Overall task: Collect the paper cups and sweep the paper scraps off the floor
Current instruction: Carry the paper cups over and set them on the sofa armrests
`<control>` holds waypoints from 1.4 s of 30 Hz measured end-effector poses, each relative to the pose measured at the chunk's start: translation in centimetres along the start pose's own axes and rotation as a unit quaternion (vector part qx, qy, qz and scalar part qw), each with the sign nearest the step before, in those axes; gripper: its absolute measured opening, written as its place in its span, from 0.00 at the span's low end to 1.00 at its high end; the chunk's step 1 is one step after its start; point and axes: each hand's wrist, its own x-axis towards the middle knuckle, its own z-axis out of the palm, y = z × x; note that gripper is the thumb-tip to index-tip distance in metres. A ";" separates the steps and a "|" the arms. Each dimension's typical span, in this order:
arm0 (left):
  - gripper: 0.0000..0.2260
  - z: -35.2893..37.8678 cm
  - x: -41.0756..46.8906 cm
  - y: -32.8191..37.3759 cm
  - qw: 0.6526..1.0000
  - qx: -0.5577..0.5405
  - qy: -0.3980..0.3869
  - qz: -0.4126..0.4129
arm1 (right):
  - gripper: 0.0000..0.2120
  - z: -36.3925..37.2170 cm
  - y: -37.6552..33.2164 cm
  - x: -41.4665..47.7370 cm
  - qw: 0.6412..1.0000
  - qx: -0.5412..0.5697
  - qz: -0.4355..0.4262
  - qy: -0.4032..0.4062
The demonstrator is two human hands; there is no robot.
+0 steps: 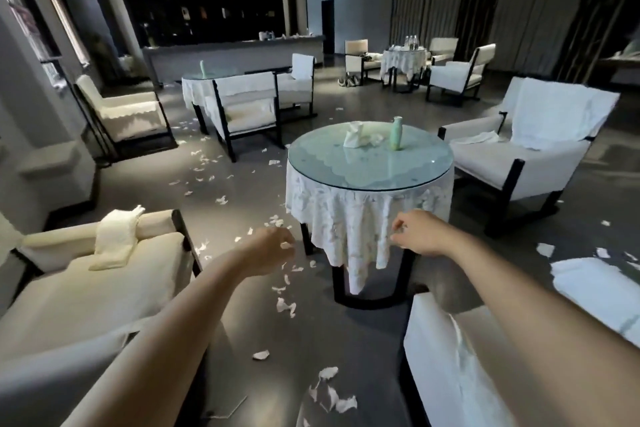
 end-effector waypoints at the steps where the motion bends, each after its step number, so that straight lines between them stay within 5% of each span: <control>1: 0.15 -0.6 3.6 0.2 1.000 0.002 0.002 0.001 | 0.15 -1.0 0.6 3.4 1.000 0.007 0.007 0.007; 13: 0.24 -9.0 36.3 3.0 0.996 -0.087 0.009 0.021 | 0.26 -10.8 -0.9 33.5 0.997 0.071 -0.038 0.001; 28: 0.25 -7.5 76.9 1.1 0.984 -0.079 -0.075 0.138 | 0.23 -10.8 6.2 66.1 0.987 0.125 0.102 0.019; 35: 0.28 -4.3 88.5 2.6 0.979 -0.091 -0.119 0.136 | 0.22 -9.5 10.2 75.5 0.978 0.141 0.152 -0.028; 42: 0.31 -0.3 94.8 3.3 0.984 -0.077 -0.116 0.109 | 0.22 -9.2 12.7 83.2 0.980 0.139 0.112 -0.084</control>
